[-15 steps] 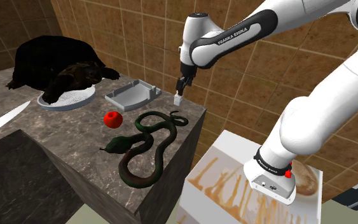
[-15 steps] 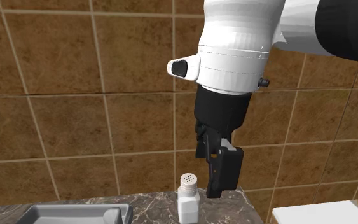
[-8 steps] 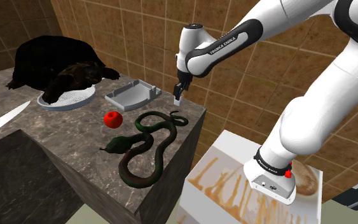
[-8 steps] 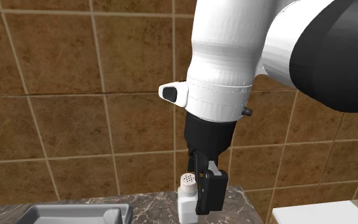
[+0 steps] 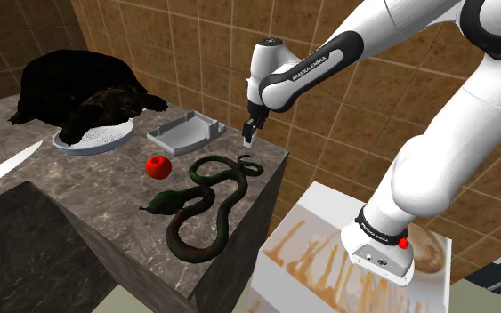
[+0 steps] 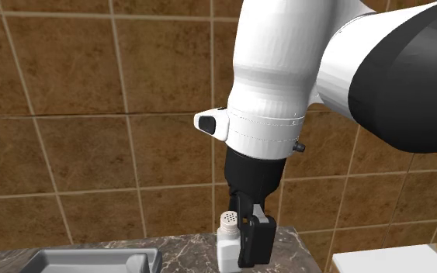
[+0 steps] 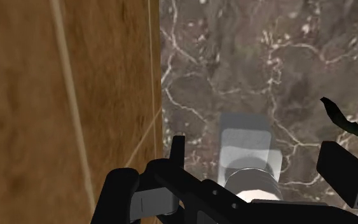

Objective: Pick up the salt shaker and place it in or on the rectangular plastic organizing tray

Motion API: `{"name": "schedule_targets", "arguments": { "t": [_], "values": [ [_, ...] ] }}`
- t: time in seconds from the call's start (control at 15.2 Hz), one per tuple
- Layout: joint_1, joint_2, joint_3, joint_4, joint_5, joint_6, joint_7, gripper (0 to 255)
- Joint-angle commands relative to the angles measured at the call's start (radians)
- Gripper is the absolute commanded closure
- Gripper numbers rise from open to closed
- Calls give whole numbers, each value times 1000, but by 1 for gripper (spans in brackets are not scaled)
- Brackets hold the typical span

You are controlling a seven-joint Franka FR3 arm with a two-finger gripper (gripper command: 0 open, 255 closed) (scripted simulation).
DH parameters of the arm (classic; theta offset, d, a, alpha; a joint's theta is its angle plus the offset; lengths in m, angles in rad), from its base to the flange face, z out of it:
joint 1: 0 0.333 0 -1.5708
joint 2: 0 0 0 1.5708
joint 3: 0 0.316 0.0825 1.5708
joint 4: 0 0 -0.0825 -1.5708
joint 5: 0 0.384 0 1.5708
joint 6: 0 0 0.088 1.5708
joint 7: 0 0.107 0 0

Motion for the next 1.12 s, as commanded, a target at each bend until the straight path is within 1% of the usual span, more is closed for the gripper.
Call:
{"name": "schedule_targets", "arguments": {
  "t": [0.0,0.07,0.66,1.06],
  "values": [
    [0,0,0,0,0,0,0,0],
    [0,0,0,0,0,0,0,255],
    [0,0,0,0,0,0,0,255],
    [3,-55,1,31,11,-86,-13,255]
  ]
}}
